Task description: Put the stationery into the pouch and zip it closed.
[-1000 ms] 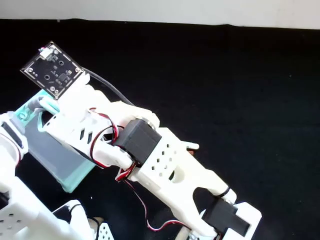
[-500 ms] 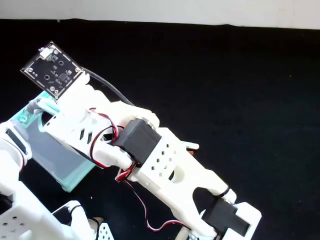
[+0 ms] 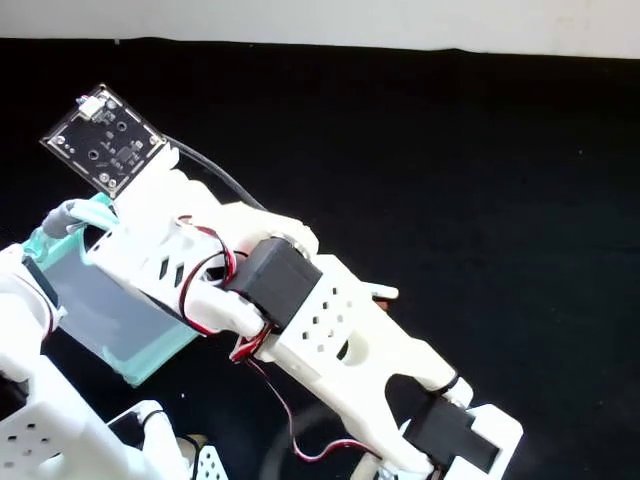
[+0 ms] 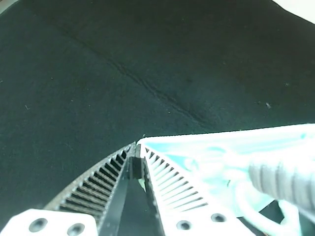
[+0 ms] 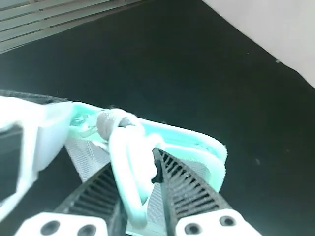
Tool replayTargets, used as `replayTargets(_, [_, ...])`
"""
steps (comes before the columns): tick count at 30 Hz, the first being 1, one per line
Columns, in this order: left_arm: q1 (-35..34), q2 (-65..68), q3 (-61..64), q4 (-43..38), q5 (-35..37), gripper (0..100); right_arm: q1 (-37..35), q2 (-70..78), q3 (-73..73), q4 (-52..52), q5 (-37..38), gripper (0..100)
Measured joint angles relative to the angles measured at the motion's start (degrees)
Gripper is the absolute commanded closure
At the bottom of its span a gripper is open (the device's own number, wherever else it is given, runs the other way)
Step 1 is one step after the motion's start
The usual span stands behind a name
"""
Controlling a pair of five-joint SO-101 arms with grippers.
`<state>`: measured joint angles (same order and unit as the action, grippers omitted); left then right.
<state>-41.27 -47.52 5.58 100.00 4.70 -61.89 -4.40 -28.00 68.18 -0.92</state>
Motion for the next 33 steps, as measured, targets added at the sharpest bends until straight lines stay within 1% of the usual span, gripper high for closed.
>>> replayTargets(4, [0.1,0.0,0.0,0.0,0.0,99,5.5,0.0,0.0,0.1,0.0,99.2])
replayTargets(7, [0.2,0.0,-0.1,0.0,0.0,99,10.7,0.0,0.0,1.8,0.0,99.2])
replayTargets(10, [0.2,0.0,-0.1,0.0,0.0,99,13.9,0.0,0.0,4.0,0.0,99.2])
replayTargets(19, [0.2,0.0,-0.1,0.0,0.0,99,15.4,0.0,0.0,4.7,0.0,99.2])
replayTargets(27, [0.2,0.0,-0.1,0.0,0.0,99,20.5,0.0,0.0,5.2,0.0,99.2])
replayTargets(33, [0.2,0.0,-0.1,-0.1,0.0,99,22.4,0.0,0.0,6.2,0.0,99.2])
